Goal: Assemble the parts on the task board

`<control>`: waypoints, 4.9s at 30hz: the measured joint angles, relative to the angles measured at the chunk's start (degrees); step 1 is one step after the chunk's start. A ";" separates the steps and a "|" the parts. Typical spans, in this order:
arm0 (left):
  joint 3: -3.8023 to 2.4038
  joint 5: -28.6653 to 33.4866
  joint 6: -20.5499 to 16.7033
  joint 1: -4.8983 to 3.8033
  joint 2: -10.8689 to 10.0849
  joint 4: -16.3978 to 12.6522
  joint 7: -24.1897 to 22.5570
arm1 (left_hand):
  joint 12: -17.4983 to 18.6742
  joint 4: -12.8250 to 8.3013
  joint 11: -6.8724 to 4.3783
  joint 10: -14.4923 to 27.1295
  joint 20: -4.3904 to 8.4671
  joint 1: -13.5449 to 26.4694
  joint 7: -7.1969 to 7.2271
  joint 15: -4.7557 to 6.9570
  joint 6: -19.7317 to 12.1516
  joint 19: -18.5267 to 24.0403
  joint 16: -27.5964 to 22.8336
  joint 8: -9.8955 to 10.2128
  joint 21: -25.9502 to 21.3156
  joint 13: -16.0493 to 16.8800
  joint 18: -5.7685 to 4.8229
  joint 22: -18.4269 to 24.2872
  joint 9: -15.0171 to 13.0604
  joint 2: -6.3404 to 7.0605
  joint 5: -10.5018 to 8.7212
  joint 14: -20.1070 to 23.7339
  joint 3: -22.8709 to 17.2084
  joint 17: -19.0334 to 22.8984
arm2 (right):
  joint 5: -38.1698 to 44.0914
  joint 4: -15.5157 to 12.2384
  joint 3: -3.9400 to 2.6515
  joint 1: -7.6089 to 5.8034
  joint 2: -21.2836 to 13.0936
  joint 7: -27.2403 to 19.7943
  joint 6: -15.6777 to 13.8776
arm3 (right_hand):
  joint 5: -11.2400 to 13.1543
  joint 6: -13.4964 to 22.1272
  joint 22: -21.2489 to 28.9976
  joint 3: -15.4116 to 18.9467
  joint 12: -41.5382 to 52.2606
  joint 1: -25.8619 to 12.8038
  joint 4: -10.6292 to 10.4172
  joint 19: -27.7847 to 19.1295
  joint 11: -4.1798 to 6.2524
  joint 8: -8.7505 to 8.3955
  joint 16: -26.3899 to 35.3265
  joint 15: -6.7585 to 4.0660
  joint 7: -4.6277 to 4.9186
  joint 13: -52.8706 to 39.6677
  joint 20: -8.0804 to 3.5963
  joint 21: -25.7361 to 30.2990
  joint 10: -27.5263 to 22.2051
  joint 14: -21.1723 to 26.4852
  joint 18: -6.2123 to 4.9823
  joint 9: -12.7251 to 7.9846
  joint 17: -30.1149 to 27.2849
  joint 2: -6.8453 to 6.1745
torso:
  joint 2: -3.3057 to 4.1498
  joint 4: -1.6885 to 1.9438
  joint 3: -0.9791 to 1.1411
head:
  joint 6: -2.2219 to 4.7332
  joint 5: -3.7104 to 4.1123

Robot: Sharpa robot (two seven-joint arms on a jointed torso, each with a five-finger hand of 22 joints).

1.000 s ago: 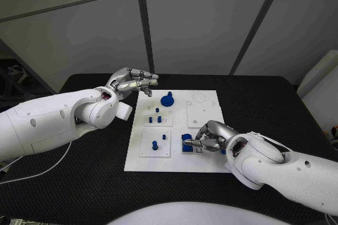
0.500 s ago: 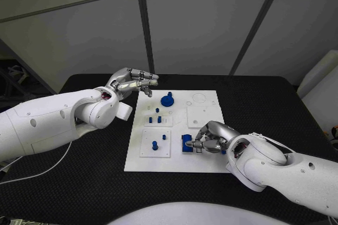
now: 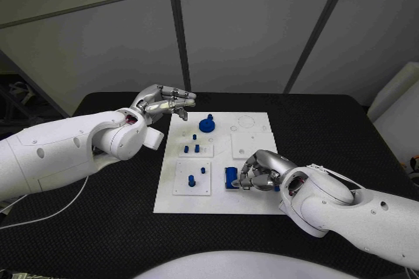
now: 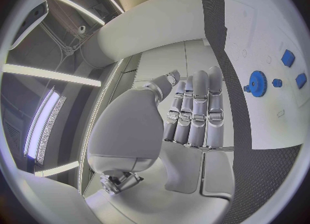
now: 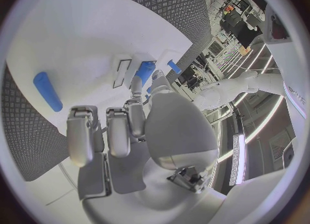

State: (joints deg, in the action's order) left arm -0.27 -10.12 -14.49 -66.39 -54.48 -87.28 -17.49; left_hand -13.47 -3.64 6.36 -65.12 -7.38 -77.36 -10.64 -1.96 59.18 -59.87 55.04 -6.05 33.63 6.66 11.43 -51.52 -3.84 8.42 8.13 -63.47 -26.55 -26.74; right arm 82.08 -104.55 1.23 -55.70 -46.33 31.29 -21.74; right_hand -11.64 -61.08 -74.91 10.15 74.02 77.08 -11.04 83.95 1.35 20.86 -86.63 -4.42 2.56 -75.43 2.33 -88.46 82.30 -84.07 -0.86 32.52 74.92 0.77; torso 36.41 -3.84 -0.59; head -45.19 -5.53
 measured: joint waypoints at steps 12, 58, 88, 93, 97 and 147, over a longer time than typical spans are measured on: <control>0.00 0.00 0.03 0.00 0.04 0.04 0.06 | -0.24 0.00 0.00 0.00 0.00 -0.23 0.00 0.00 0.00 0.00 0.00 0.00 -0.22 -0.01 0.00 -0.01 0.00 -0.23 0.00 0.00 0.00 0.06 | 1.19 0.89 -0.04 0.00 0.50 1.23 -0.03 | -0.42 -0.20 0.00 -0.62 0.33 1.43 0.25 0.21 0.00 0.04 0.00 -0.30 -0.20 -4.23 -0.21 0.00 0.00 0.12 0.00 0.21 0.00 1.43 | 0.05 0.05 -0.01 | -0.15 0.14; 0.03 0.01 0.34 0.01 0.05 -0.05 0.16 | -0.24 0.00 -0.01 -0.01 0.00 0.01 0.00 0.00 0.00 0.00 0.00 0.00 -0.22 0.02 0.00 0.03 0.00 -0.46 0.00 0.00 0.00 0.11 | 3.03 -2.58 -0.09 -0.65 -16.16 -4.85 -3.56 | -6.33 1.64 0.00 -1.55 -3.17 3.29 -1.18 0.11 -1.56 -7.45 0.25 0.85 2.04 -8.80 0.55 0.50 -1.55 0.03 0.00 -5.19 0.03 1.05 | 0.03 -0.13 0.03 | 0.17 2.70; 0.03 0.02 0.45 0.02 -0.16 -0.05 0.16 | -0.24 0.00 -0.01 -0.01 0.00 0.00 0.00 0.00 0.00 0.00 0.00 0.00 -0.22 0.06 0.00 0.02 0.00 -0.45 0.00 0.00 0.00 0.10 | 5.29 -0.06 0.00 0.14 -12.28 -1.40 3.33 | -6.40 0.10 0.00 -0.47 -3.72 1.47 -3.22 0.11 -1.56 -8.24 0.24 0.85 1.95 -4.52 0.55 0.50 -1.56 0.03 0.00 -5.97 0.01 -0.76 | 0.02 0.08 -0.01 | -0.54 2.38; 0.03 0.02 0.47 0.03 -0.22 -0.07 0.17 | -0.24 0.00 -0.01 -0.01 0.00 0.00 0.00 0.00 0.00 0.00 0.00 0.00 -0.22 0.06 0.01 0.02 0.00 -0.45 0.00 0.00 0.00 0.10 | 6.15 0.01 0.00 0.19 -11.98 -0.71 4.16 | -6.17 -0.02 0.00 -0.33 -3.72 1.29 -3.35 0.11 -1.56 -8.24 0.31 0.84 1.83 -3.25 0.55 0.50 -1.56 0.03 -0.01 -6.00 0.01 -0.95 | 0.02 0.08 -0.01 | -0.54 2.38; 0.03 0.02 0.49 0.03 -0.24 -0.07 0.17 | -0.24 0.00 -0.01 -0.01 0.00 0.00 0.00 0.00 0.00 0.00 0.00 0.00 -0.22 0.05 0.00 0.02 0.00 -0.45 0.00 0.00 0.00 0.10 | 6.94 0.11 -0.03 0.26 -11.48 -0.10 4.96 | -5.72 -0.11 0.00 -0.18 -3.71 1.08 -3.51 0.11 -1.57 -8.22 0.49 0.84 1.74 -1.92 0.55 0.50 -1.56 0.03 0.00 -5.93 0.01 -1.28 | 0.02 0.08 -0.01 | -0.55 2.32; 0.04 0.03 0.64 0.03 -0.33 -0.17 0.23 | -0.24 0.16 0.01 0.42 0.00 0.00 -0.21 0.00 -0.21 0.00 0.00 0.00 -0.22 0.08 0.00 0.11 0.00 -0.45 0.00 0.00 0.16 0.16 | -3.61 -3.53 -0.04 1.24 -9.63 3.14 0.22 | -18.41 -0.95 0.00 -17.41 -4.29 6.77 -1.60 0.11 -0.71 -9.09 0.47 0.84 1.18 0.47 0.55 0.70 -1.53 0.03 0.00 -6.81 -0.01 -4.76 | 0.04 0.11 -0.07 | -0.27 1.68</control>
State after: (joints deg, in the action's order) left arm -0.23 -10.09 -13.85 -66.36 -54.81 -87.45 -17.25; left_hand -13.71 -3.48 6.37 -64.70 -7.39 -77.36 -10.85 -1.96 58.96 -59.87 55.04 -6.05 33.40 6.73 11.44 -51.41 -3.84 7.97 8.13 -63.47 -26.39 -26.58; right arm 78.47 -108.08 1.19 -54.46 -55.96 34.43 -21.52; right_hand -30.05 -62.03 -74.90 -7.26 69.73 83.85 -12.64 84.06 0.64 11.78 -86.17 -3.58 3.74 -74.97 2.88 -87.76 80.77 -84.04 -0.86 25.72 74.91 -3.98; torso 36.45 -3.73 -0.65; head -45.47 -3.86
